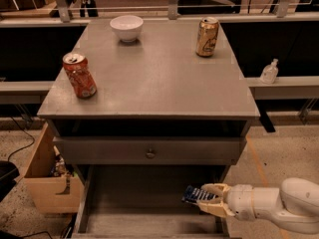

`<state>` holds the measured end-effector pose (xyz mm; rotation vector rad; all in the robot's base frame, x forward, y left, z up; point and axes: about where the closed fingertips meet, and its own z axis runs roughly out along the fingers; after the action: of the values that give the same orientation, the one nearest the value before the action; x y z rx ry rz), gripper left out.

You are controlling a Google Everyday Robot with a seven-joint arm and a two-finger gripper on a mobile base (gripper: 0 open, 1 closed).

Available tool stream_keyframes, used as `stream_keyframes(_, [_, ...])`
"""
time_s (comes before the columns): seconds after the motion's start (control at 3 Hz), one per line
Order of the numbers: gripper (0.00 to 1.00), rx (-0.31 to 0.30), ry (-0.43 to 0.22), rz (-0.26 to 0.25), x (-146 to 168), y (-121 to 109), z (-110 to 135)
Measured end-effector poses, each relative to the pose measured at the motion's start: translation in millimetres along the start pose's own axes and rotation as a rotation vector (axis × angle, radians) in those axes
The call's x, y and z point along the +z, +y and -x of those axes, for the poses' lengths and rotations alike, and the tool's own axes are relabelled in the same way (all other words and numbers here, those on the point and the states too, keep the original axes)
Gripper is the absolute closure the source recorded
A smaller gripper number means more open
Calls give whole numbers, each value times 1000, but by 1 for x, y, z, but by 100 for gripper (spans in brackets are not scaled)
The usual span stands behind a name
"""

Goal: Place rxbar blueberry into middle drawer

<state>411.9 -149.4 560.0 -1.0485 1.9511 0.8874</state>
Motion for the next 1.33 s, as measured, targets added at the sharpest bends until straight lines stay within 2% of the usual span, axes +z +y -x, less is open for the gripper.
stream_keyframes(0.33, [100, -36, 67, 128, 43, 11, -36])
stream_keyframes(0.67, [100, -66, 84, 195, 85, 27, -58])
stream_keyframes(1.0, [100, -108, 80, 218, 128, 36, -65])
stream_keyframes(1.33, [100, -160, 73, 195, 178, 35, -55])
